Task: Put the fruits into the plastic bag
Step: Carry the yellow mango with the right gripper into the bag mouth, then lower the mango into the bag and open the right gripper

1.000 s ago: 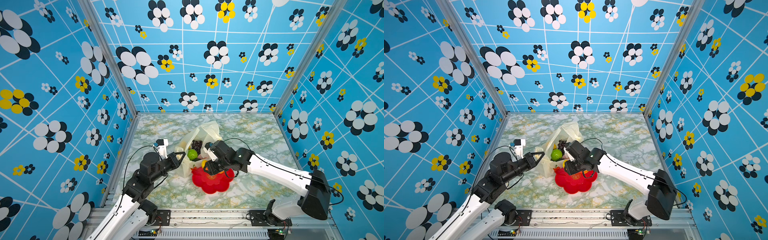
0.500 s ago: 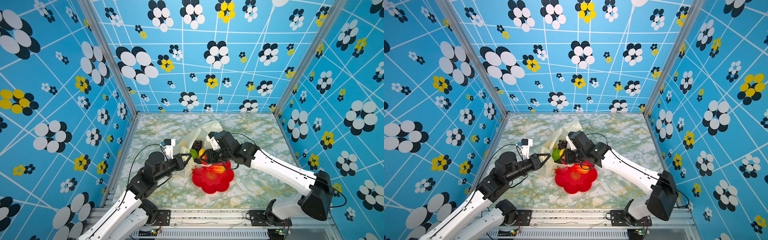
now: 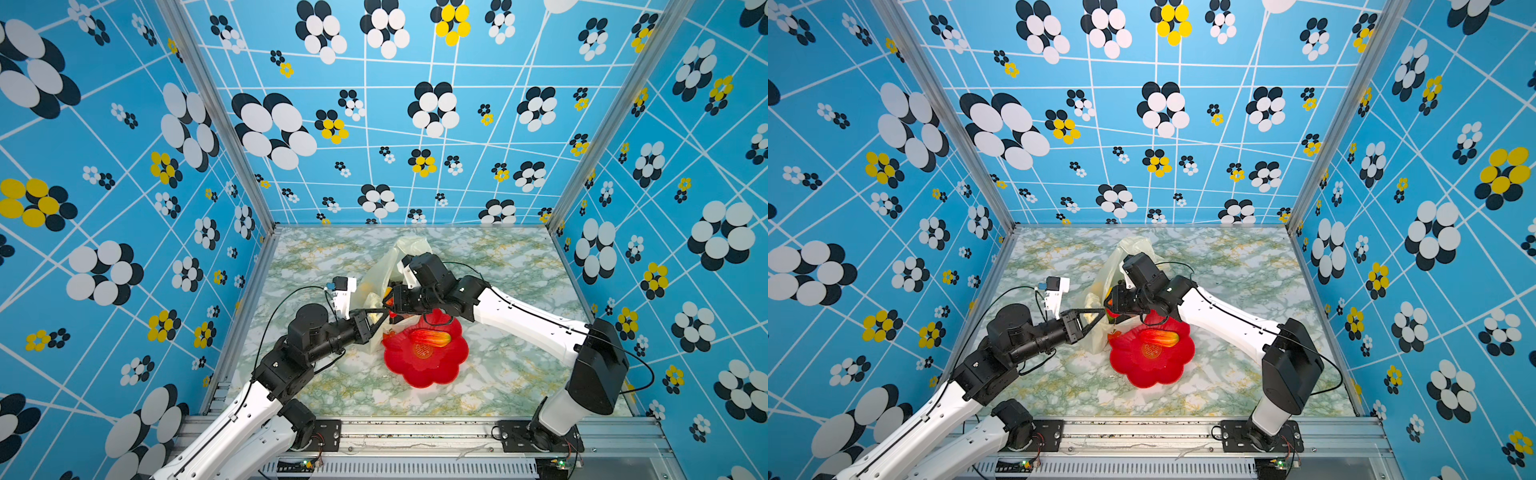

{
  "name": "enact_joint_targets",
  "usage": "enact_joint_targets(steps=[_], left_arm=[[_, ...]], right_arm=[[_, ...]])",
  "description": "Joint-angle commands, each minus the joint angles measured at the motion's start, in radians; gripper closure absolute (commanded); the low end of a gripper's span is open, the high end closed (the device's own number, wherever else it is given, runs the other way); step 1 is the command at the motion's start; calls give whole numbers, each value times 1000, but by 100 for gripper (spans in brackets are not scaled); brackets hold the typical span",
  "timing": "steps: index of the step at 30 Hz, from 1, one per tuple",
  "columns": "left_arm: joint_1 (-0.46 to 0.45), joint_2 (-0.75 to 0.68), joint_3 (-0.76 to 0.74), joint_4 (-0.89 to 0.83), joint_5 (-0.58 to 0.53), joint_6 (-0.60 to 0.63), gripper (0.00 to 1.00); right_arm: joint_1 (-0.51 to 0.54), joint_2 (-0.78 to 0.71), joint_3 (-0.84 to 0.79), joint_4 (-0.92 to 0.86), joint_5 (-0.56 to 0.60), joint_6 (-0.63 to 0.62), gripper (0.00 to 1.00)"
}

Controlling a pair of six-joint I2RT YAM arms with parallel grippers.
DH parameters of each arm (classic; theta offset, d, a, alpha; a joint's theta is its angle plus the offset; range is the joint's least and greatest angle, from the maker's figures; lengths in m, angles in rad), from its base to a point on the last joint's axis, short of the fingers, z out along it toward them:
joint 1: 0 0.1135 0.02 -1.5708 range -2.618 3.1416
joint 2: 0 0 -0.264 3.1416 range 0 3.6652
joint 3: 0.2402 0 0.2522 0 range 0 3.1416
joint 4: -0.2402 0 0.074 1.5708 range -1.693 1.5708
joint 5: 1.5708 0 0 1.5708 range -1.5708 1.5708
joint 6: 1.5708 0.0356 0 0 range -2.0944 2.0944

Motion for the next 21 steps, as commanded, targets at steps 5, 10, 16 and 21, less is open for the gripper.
enact_joint_targets(steps=[5,10,16,21], left_arm=[[-5,14,29,24,-8,-5,100],[3,35,34,60,-1,-28,100],[12,70,37,125,19,-73,100],[12,71,18,169,0,-99,100]], right_arm=[[-10,6,33,36,-18,-24,39],[-19,-2,24,49,-45,-41,36],[-29,-25,-13,76,-61,-45,34],[-34,-43,-32,78,-78,-55,33]])
